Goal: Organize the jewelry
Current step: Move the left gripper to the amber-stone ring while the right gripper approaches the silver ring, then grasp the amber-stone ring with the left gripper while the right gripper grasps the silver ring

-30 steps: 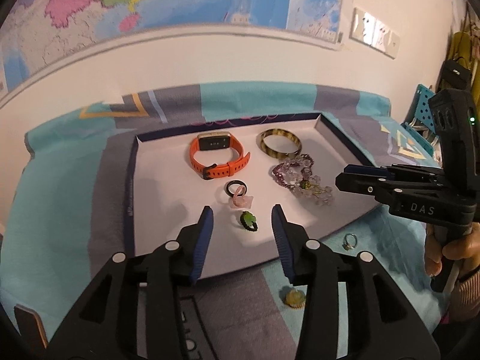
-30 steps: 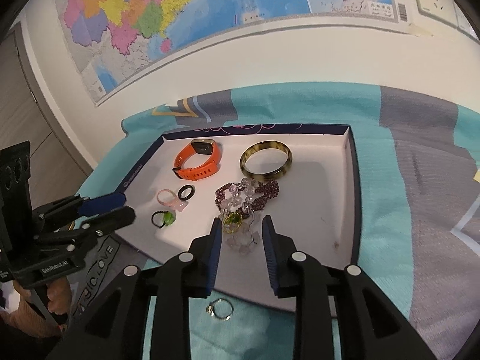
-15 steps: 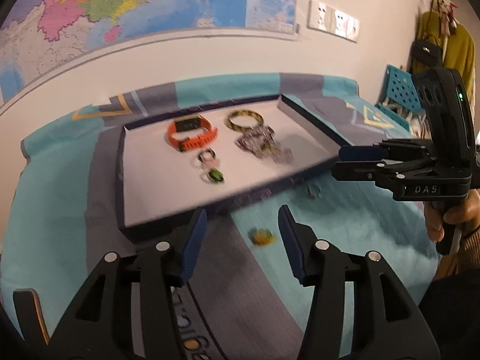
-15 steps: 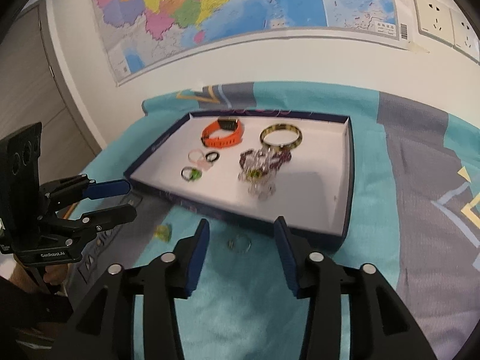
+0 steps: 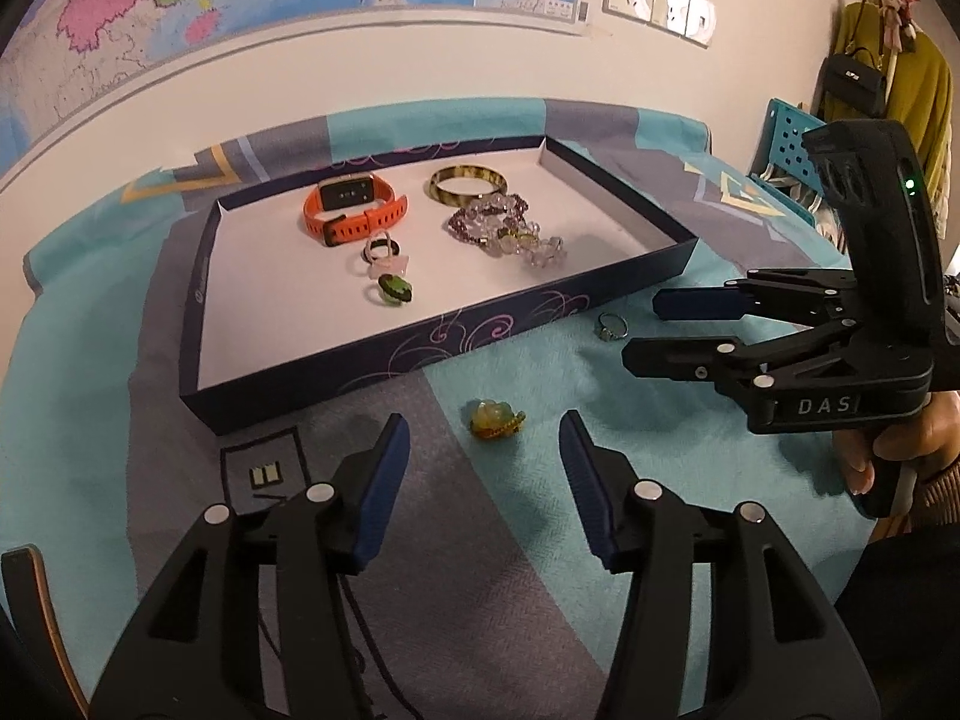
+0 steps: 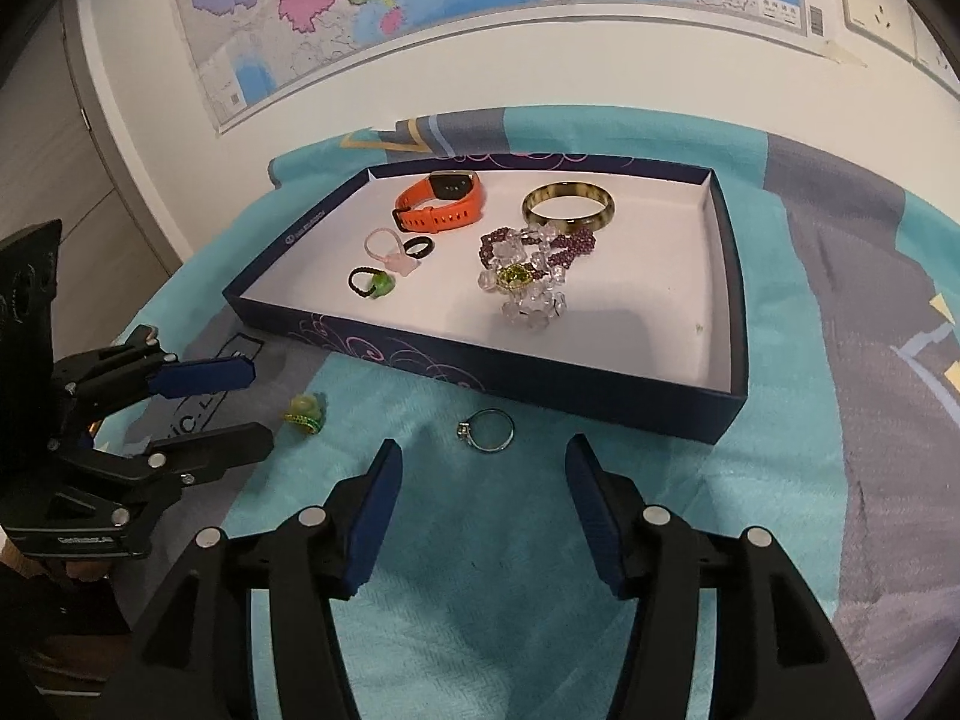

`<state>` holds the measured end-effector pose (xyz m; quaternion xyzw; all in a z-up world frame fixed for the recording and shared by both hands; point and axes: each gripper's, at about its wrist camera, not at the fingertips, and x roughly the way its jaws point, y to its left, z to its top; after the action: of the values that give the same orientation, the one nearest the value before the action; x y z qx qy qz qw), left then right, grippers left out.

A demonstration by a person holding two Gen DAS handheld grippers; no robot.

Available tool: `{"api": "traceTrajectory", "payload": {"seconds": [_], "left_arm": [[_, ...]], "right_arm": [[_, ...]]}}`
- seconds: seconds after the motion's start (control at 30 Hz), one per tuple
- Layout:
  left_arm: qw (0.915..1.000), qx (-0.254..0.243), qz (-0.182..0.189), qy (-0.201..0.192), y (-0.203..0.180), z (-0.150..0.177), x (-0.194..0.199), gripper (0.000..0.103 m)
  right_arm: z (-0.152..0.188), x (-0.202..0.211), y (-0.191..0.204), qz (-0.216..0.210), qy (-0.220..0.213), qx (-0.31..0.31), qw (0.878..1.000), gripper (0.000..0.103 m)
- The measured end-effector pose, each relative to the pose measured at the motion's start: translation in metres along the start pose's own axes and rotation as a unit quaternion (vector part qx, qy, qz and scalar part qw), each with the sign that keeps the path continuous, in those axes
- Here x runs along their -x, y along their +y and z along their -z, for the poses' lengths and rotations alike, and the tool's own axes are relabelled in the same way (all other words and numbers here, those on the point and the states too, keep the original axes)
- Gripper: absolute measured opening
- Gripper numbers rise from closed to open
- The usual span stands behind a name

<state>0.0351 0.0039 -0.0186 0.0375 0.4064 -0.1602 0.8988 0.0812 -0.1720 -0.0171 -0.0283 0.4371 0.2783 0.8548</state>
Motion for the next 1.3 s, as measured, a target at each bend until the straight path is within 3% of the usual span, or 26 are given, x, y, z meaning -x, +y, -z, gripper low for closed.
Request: {"api": "traceTrajectory", "payload": {"seconds": [0.23, 0.37, 0.77, 0.97, 1.1, 1.3], "left_arm": [[0.9997, 0.008, 0.010, 0.021, 0.001, -0.004, -0.014, 0.039], [0.9994, 0.007, 0.009, 0.032, 0.000, -0.005, -0.021, 0.024], [0.9995, 0.014, 0.005, 0.028, 0.000, -0.006, -0.022, 0.019], [0.9995, 0.019, 0.008, 0.025, 0.002, -0.005, -0.021, 0.019], [0.9994, 0.022, 0.011, 0.024, 0.003, -0.005, -0.021, 0.019], [0.9994, 0.023, 0.012, 0.023, 0.003, -0.005, -0.021, 0.019]], "right_arm": [[0.001, 0.001, 0.000, -0.001, 0.000, -0.002, 1.000, 0.056], [0.001, -0.001, 0.000, -0.003, 0.003, -0.001, 1.000, 0.056], [-0.004, -0.011, 0.015, -0.006, 0.012, 0.023, 1.000, 0.055], [-0.008, -0.016, 0.017, 0.019, 0.015, 0.028, 0.999, 0.041], [-0.009, -0.018, 0.020, 0.056, 0.016, 0.045, 0.997, 0.026], [-0.008, -0.018, 0.019, 0.060, 0.015, 0.048, 0.997, 0.020]]}}
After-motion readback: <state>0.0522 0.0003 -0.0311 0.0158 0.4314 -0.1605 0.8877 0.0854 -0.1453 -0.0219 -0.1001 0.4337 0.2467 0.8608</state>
